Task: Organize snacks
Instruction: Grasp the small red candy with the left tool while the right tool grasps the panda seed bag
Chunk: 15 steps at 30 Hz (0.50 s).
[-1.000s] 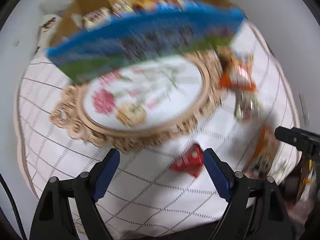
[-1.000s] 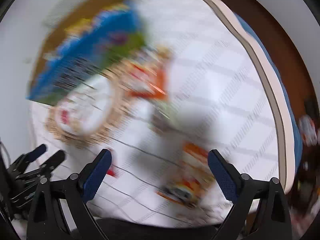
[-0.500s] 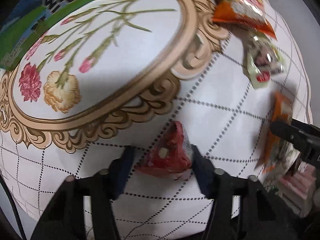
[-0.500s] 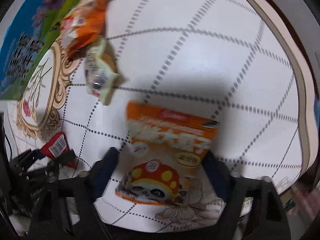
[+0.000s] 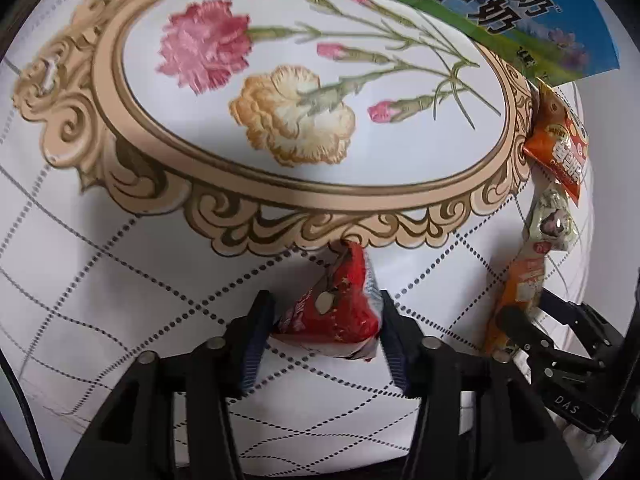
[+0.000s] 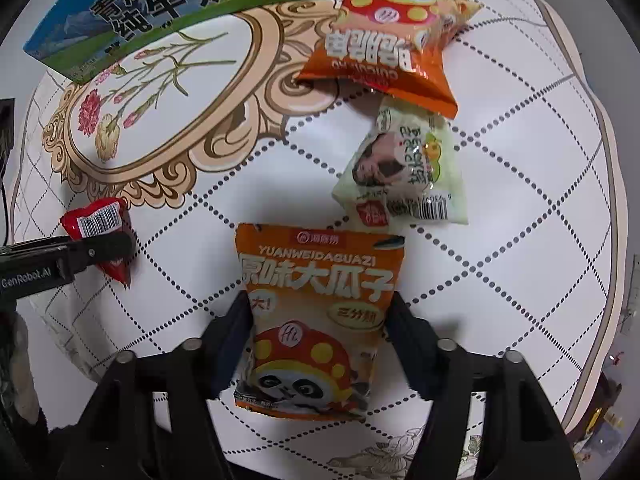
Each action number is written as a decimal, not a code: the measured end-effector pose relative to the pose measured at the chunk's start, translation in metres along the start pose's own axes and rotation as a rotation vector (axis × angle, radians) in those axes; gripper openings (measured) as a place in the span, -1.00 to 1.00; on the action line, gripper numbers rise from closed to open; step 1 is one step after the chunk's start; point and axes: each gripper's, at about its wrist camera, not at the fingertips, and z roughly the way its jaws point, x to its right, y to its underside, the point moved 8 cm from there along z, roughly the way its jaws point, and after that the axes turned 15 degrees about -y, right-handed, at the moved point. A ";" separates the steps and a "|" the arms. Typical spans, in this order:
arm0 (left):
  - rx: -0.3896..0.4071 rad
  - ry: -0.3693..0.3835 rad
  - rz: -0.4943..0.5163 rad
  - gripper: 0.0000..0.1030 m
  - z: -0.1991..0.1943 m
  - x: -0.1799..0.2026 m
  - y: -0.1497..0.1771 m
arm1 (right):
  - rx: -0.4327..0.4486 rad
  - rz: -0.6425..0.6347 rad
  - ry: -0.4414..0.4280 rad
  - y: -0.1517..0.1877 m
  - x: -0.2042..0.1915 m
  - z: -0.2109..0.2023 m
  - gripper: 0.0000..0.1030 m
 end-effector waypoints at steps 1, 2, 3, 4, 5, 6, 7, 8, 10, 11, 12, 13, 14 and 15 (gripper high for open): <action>-0.004 0.000 0.010 0.12 0.002 0.001 0.000 | -0.010 0.010 -0.007 -0.001 -0.002 0.003 0.49; -0.004 -0.010 0.027 0.14 0.003 0.004 0.000 | -0.022 0.020 -0.015 0.002 -0.001 0.005 0.49; -0.007 -0.026 0.042 0.15 0.006 0.010 0.001 | -0.030 0.025 -0.017 0.004 -0.001 0.007 0.50; -0.007 -0.049 0.063 0.15 0.009 0.014 0.002 | -0.036 0.029 -0.019 0.006 0.001 0.008 0.50; -0.006 -0.065 0.076 0.15 0.010 0.018 0.001 | -0.042 0.038 -0.020 0.007 0.002 0.010 0.51; 0.000 -0.079 0.081 0.14 0.010 0.021 0.002 | -0.044 0.046 -0.019 0.007 0.001 0.011 0.50; 0.014 -0.085 0.078 0.07 0.008 0.023 0.002 | -0.041 0.049 -0.019 0.006 0.001 0.012 0.52; 0.028 -0.100 0.078 -0.04 0.007 0.023 0.003 | -0.036 0.049 -0.024 -0.004 0.002 0.017 0.50; 0.042 -0.105 0.076 -0.18 0.001 0.032 0.004 | -0.010 0.030 -0.013 -0.006 0.003 0.017 0.23; 0.046 -0.103 0.072 -0.19 -0.002 0.032 0.004 | -0.006 0.019 -0.008 -0.011 0.006 0.024 0.16; 0.052 -0.104 0.073 -0.21 -0.003 0.033 0.005 | 0.005 0.012 -0.012 -0.012 0.005 0.022 0.12; 0.055 -0.106 0.078 -0.21 -0.015 0.034 -0.006 | 0.014 0.009 -0.018 -0.012 0.005 0.021 0.10; 0.060 -0.109 0.078 -0.21 -0.018 0.031 -0.004 | 0.017 0.006 -0.024 -0.011 0.003 0.019 0.08; 0.067 -0.109 0.076 -0.21 -0.021 0.032 -0.004 | 0.024 0.007 -0.037 -0.012 0.001 0.015 0.06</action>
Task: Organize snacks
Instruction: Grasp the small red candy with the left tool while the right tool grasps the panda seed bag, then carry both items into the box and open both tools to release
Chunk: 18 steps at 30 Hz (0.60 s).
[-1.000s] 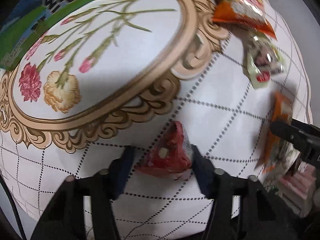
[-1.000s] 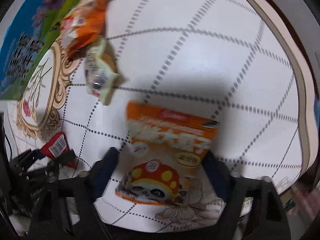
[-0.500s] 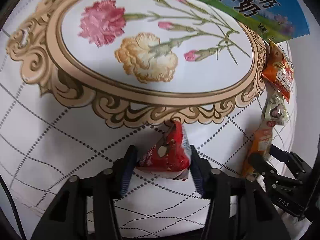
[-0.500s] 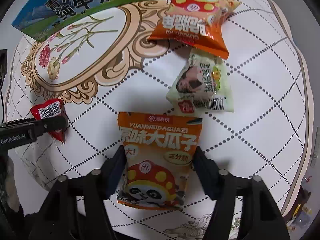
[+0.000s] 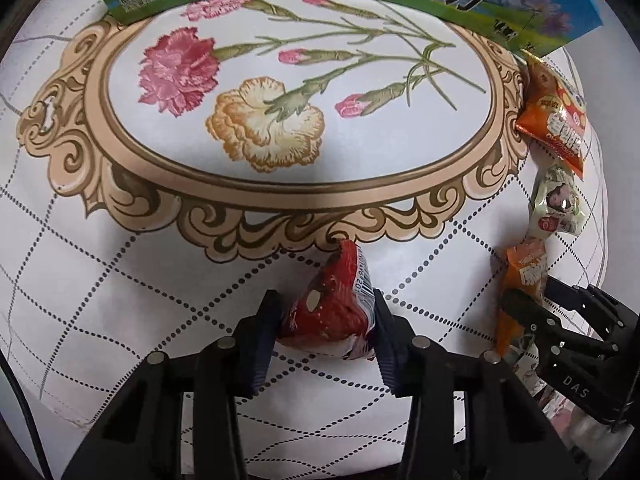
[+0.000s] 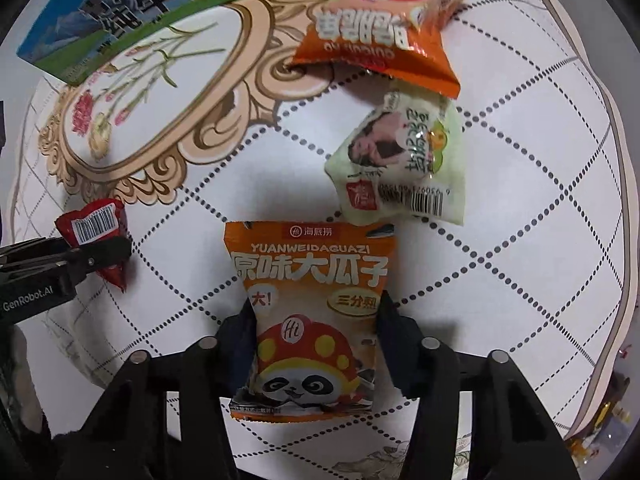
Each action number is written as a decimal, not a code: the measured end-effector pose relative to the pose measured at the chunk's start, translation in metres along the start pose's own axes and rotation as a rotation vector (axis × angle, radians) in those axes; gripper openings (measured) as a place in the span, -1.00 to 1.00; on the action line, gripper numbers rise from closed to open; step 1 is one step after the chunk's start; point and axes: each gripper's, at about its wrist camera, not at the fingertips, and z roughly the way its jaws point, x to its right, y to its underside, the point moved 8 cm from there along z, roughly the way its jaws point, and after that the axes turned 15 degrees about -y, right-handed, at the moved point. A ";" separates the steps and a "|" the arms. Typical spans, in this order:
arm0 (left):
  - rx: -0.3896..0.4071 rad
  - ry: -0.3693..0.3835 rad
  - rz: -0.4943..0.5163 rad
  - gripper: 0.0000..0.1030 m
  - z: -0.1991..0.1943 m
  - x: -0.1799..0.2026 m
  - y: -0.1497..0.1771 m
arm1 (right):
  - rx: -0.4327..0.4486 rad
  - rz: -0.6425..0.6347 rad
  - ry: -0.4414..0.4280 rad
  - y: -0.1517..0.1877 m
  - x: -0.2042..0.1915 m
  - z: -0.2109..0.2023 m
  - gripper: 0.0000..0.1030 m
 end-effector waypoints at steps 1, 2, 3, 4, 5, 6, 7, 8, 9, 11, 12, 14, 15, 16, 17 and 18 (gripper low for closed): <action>0.003 0.002 0.000 -0.21 -0.005 0.000 0.004 | 0.009 0.001 -0.014 -0.001 -0.006 0.001 0.05; 0.008 0.009 -0.005 -0.21 -0.009 -0.007 0.006 | 0.015 0.001 -0.022 -0.002 -0.008 -0.003 0.05; 0.015 0.019 -0.009 -0.21 -0.016 -0.006 0.005 | 0.028 -0.001 -0.039 -0.004 -0.012 -0.011 0.05; 0.020 0.026 -0.011 -0.21 -0.022 -0.010 0.003 | 0.039 -0.003 -0.056 -0.006 -0.014 -0.019 0.05; 0.030 0.038 -0.015 -0.21 -0.030 -0.010 0.002 | 0.051 -0.006 -0.075 -0.008 -0.018 -0.026 0.05; 0.045 0.052 -0.017 -0.21 -0.040 -0.009 -0.001 | 0.069 -0.016 -0.096 -0.013 -0.025 -0.036 0.05; 0.059 0.065 -0.020 -0.21 -0.051 -0.008 -0.004 | 0.079 -0.023 -0.108 -0.016 -0.030 -0.042 0.05; 0.070 0.078 -0.022 -0.21 -0.060 -0.008 -0.007 | 0.094 -0.031 -0.126 -0.020 -0.036 -0.051 0.05; 0.085 0.096 -0.022 -0.21 -0.072 -0.007 -0.010 | 0.113 -0.043 -0.151 -0.027 -0.045 -0.063 0.05; 0.117 0.128 -0.029 -0.21 -0.095 -0.005 -0.018 | 0.143 -0.054 -0.194 -0.038 -0.059 -0.082 0.05; 0.134 0.143 -0.029 -0.21 -0.108 -0.005 -0.023 | 0.160 -0.060 -0.217 -0.046 -0.066 -0.094 0.05; 0.173 0.167 -0.033 -0.21 -0.133 -0.006 -0.033 | 0.193 -0.074 -0.245 -0.054 -0.075 -0.113 0.05; 0.194 0.168 -0.032 -0.21 -0.145 -0.006 -0.040 | 0.220 -0.089 -0.259 -0.065 -0.083 -0.128 0.05; 0.216 0.166 -0.036 -0.21 -0.155 -0.008 -0.049 | 0.235 -0.095 -0.264 -0.075 -0.093 -0.135 0.05; 0.239 0.166 -0.039 -0.21 -0.166 -0.010 -0.058 | 0.256 -0.105 -0.269 -0.083 -0.096 -0.143 0.05; 0.256 0.165 -0.040 -0.21 -0.175 -0.015 -0.067 | 0.279 -0.118 -0.272 -0.095 -0.100 -0.157 0.05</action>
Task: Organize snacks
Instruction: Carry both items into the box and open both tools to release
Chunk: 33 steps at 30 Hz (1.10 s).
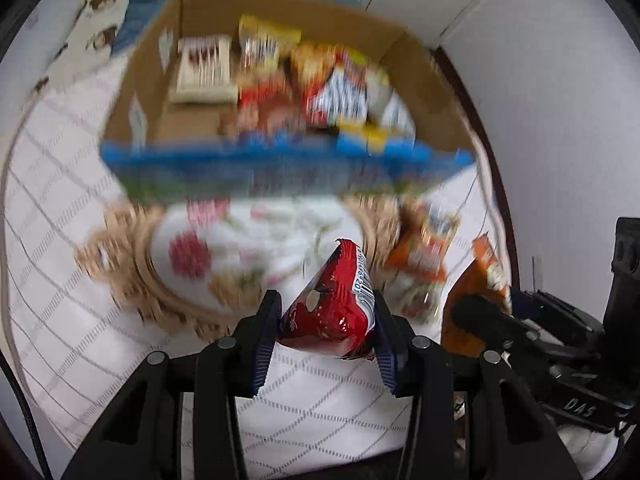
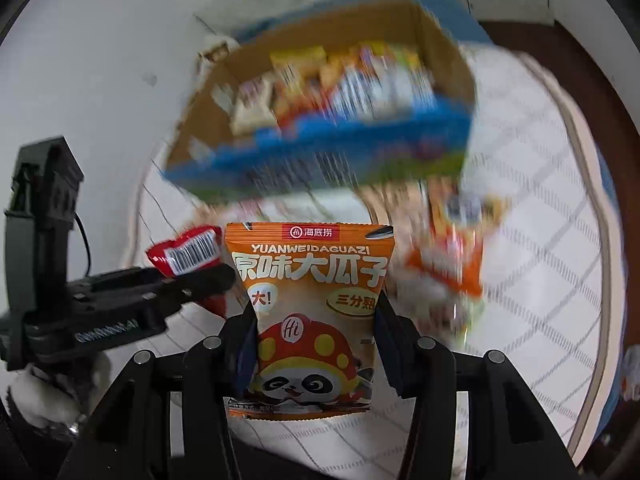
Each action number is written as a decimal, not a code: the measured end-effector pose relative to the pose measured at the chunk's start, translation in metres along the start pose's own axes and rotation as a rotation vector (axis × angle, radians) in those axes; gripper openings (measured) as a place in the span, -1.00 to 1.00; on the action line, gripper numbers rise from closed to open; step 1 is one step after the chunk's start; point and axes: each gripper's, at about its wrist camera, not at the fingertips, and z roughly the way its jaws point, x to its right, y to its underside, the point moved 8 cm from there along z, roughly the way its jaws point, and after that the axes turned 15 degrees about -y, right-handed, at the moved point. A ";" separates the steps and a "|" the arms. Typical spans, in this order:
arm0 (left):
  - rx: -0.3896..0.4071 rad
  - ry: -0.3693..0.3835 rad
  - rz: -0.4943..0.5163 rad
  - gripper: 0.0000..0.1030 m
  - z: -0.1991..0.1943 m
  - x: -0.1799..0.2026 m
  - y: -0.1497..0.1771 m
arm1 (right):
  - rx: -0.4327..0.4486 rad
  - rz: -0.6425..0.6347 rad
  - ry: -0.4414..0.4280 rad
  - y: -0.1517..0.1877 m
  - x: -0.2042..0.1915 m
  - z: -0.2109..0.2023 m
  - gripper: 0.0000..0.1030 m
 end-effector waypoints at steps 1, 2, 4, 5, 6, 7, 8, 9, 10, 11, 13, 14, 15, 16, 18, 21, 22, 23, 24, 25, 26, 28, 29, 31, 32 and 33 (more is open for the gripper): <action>0.013 0.000 -0.004 -0.21 -0.004 -0.004 -0.007 | 0.014 -0.013 -0.001 -0.012 -0.003 -0.009 0.05; 0.027 0.001 -0.011 -0.21 -0.011 -0.006 -0.018 | 0.035 -0.030 0.000 -0.032 -0.008 -0.013 0.05; 0.055 -0.005 -0.018 -0.21 -0.020 -0.015 -0.041 | 0.059 -0.056 0.015 -0.062 -0.018 -0.009 0.05; 0.068 -0.022 -0.020 -0.21 -0.021 -0.020 -0.054 | 0.064 -0.062 0.019 -0.073 -0.021 -0.005 0.05; 0.074 -0.039 -0.022 -0.21 -0.020 -0.024 -0.063 | 0.065 -0.069 0.025 -0.090 -0.021 -0.004 0.05; 0.076 -0.054 -0.022 -0.21 -0.015 -0.033 -0.075 | 0.065 -0.074 0.032 -0.103 -0.017 0.001 0.05; 0.071 -0.070 -0.021 -0.21 -0.012 -0.038 -0.086 | 0.059 -0.086 0.050 -0.121 -0.016 0.006 0.05; 0.058 -0.090 -0.019 -0.20 -0.006 -0.043 -0.096 | 0.052 -0.095 0.066 -0.137 -0.014 0.011 0.05; 0.041 -0.107 -0.020 -0.20 0.001 -0.048 -0.104 | 0.042 -0.101 0.080 -0.149 -0.013 0.019 0.05; 0.019 -0.122 -0.017 -0.20 0.010 -0.052 -0.112 | 0.028 -0.103 0.092 -0.161 -0.011 0.031 0.05; -0.038 -0.153 -0.016 -0.19 0.033 -0.063 -0.122 | 0.006 -0.104 0.110 -0.180 -0.007 0.043 0.05; -0.066 -0.170 -0.019 -0.20 0.044 -0.069 -0.127 | -0.006 -0.099 0.117 -0.188 -0.004 0.051 0.05; -0.085 -0.182 -0.018 -0.19 0.054 -0.074 -0.130 | -0.017 -0.095 0.125 -0.197 0.000 0.060 0.05; -0.102 -0.199 -0.018 -0.20 0.063 -0.078 -0.132 | -0.028 -0.092 0.131 -0.203 0.003 0.068 0.05; -0.128 -0.224 -0.016 -0.20 0.080 -0.084 -0.135 | -0.052 -0.084 0.146 -0.215 0.009 0.084 0.05; -0.158 -0.233 -0.019 -0.20 0.097 -0.089 -0.135 | -0.088 -0.083 0.168 -0.228 0.017 0.104 0.05; -0.166 -0.229 -0.022 -0.20 0.099 -0.090 -0.134 | -0.100 -0.086 0.174 -0.230 0.018 0.110 0.05; -0.169 -0.223 -0.024 -0.20 0.103 -0.090 -0.133 | -0.106 -0.085 0.177 -0.231 0.020 0.114 0.06; -0.163 -0.225 -0.026 -0.20 0.105 -0.090 -0.134 | -0.114 -0.077 0.179 -0.234 0.024 0.119 0.09; -0.161 -0.235 -0.028 -0.19 0.105 -0.090 -0.134 | -0.125 -0.066 0.185 -0.236 0.027 0.124 0.12; -0.164 -0.238 -0.031 -0.18 0.107 -0.090 -0.135 | -0.157 -0.050 0.204 -0.236 0.034 0.131 0.29; -0.164 -0.228 -0.037 0.07 0.110 -0.089 -0.138 | -0.173 -0.039 0.230 -0.237 0.042 0.135 0.80; -0.159 -0.224 -0.041 0.22 0.110 -0.088 -0.140 | -0.171 -0.044 0.244 -0.237 0.045 0.136 0.92; -0.144 -0.220 -0.043 0.73 0.108 -0.086 -0.143 | -0.168 -0.041 0.256 -0.236 0.048 0.135 0.92; -0.133 -0.224 -0.041 0.73 0.107 -0.085 -0.144 | -0.165 -0.036 0.258 -0.234 0.049 0.132 0.92; -0.129 -0.232 -0.039 0.73 0.105 -0.085 -0.145 | -0.167 -0.035 0.260 -0.232 0.051 0.131 0.92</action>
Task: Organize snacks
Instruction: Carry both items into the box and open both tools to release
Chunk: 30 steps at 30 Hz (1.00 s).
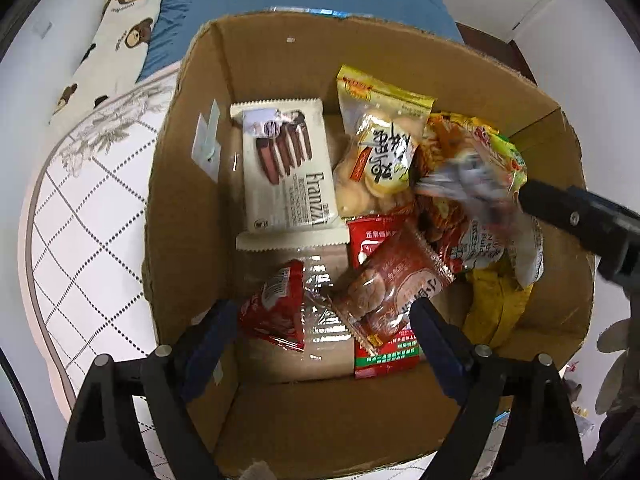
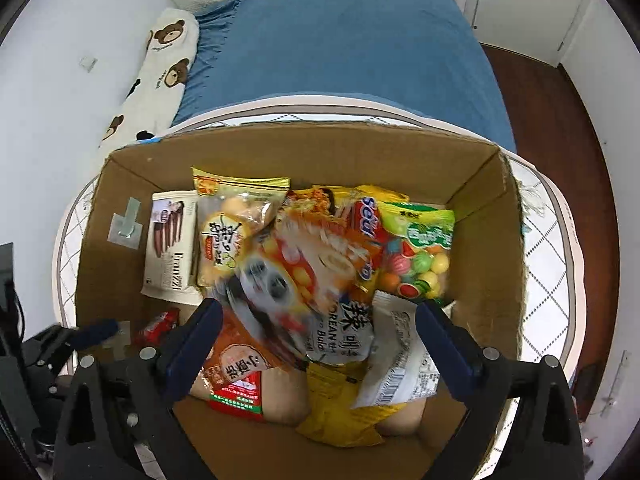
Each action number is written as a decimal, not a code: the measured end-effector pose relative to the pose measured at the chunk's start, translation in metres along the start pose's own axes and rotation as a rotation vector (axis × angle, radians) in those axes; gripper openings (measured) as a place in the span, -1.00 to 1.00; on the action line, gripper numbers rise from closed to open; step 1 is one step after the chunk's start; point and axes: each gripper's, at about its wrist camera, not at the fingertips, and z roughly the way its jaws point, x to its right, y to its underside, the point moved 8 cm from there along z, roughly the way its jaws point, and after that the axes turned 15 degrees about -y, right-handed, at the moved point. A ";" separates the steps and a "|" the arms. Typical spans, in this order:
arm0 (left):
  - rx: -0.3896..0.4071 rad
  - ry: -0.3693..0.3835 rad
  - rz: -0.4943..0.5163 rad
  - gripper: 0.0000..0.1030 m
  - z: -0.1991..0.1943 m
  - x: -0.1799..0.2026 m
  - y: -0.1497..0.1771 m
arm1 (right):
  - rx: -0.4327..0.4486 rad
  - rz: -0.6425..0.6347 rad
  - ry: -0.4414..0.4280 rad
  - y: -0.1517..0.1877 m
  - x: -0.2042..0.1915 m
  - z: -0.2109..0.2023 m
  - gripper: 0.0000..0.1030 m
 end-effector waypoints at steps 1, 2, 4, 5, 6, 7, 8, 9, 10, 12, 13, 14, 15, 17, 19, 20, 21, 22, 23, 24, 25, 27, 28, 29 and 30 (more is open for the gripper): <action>0.002 -0.008 0.001 0.73 0.000 0.000 0.000 | -0.001 0.003 0.004 0.003 0.002 -0.001 0.92; 0.006 -0.012 -0.002 0.73 -0.002 0.000 0.000 | 0.003 0.008 0.009 0.005 0.005 -0.003 0.92; 0.019 -0.013 -0.003 0.73 -0.005 0.001 0.001 | 0.014 0.008 0.014 0.011 0.009 -0.008 0.92; 0.027 -0.017 -0.006 0.73 -0.007 0.001 0.002 | 0.020 0.009 0.020 0.015 0.011 -0.011 0.92; 0.035 -0.019 -0.011 0.73 -0.008 0.000 0.003 | 0.030 0.011 0.026 0.020 0.013 -0.016 0.92; 0.045 -0.017 -0.017 0.73 -0.011 0.000 0.004 | 0.035 0.009 0.029 0.023 0.013 -0.019 0.92; 0.055 -0.017 -0.021 0.73 -0.013 0.001 0.006 | 0.043 0.008 0.033 0.026 0.014 -0.022 0.92; 0.068 -0.017 -0.025 0.73 -0.016 0.001 0.008 | 0.056 0.007 0.038 0.032 0.015 -0.027 0.92; 0.076 -0.015 -0.028 0.73 -0.019 0.001 0.010 | 0.062 0.004 0.040 0.035 0.015 -0.030 0.92; 0.093 -0.008 -0.038 0.73 -0.026 0.000 0.016 | 0.083 -0.008 0.054 0.043 0.013 -0.039 0.92; 0.100 -0.006 -0.041 0.73 -0.029 0.000 0.018 | 0.094 -0.014 0.063 0.047 0.012 -0.043 0.92; 0.111 -0.006 -0.044 0.73 -0.033 0.001 0.021 | 0.104 -0.023 0.072 0.051 0.011 -0.047 0.92; 0.127 -0.008 -0.047 0.73 -0.038 0.001 0.023 | 0.116 -0.030 0.082 0.056 0.010 -0.052 0.92; 0.165 -0.012 -0.052 0.73 -0.049 0.001 0.028 | 0.127 -0.039 0.079 0.063 0.006 -0.058 0.92; 0.199 -0.015 -0.057 0.73 -0.060 -0.001 0.033 | 0.143 -0.043 0.070 0.071 0.001 -0.065 0.92; 0.214 -0.016 -0.059 0.73 -0.066 -0.001 0.035 | 0.150 -0.046 0.065 0.075 -0.001 -0.070 0.92; 0.230 -0.016 -0.061 0.73 -0.072 -0.001 0.038 | 0.159 -0.045 0.058 0.078 -0.003 -0.074 0.92; 0.245 -0.015 -0.061 0.73 -0.079 -0.001 0.041 | 0.165 -0.043 0.051 0.081 -0.006 -0.078 0.92; 0.258 -0.013 -0.061 0.73 -0.084 -0.001 0.043 | 0.171 -0.047 0.051 0.084 -0.007 -0.082 0.92; 0.272 -0.012 -0.065 0.73 -0.090 0.000 0.046 | 0.185 -0.055 0.059 0.088 -0.009 -0.088 0.92; 0.289 -0.011 -0.069 0.73 -0.096 0.000 0.048 | 0.193 -0.058 0.060 0.091 -0.011 -0.091 0.92; 0.326 -0.019 -0.072 0.73 -0.108 0.000 0.054 | 0.212 -0.063 0.062 0.099 -0.016 -0.101 0.92; 0.344 -0.025 -0.075 0.73 -0.114 0.000 0.057 | 0.221 -0.066 0.063 0.101 -0.017 -0.105 0.92; 0.356 -0.025 -0.078 0.73 -0.118 0.000 0.059 | 0.235 -0.069 0.063 0.104 -0.019 -0.110 0.92; 0.370 -0.024 -0.083 0.73 -0.122 0.000 0.062 | 0.254 -0.074 0.065 0.108 -0.022 -0.118 0.92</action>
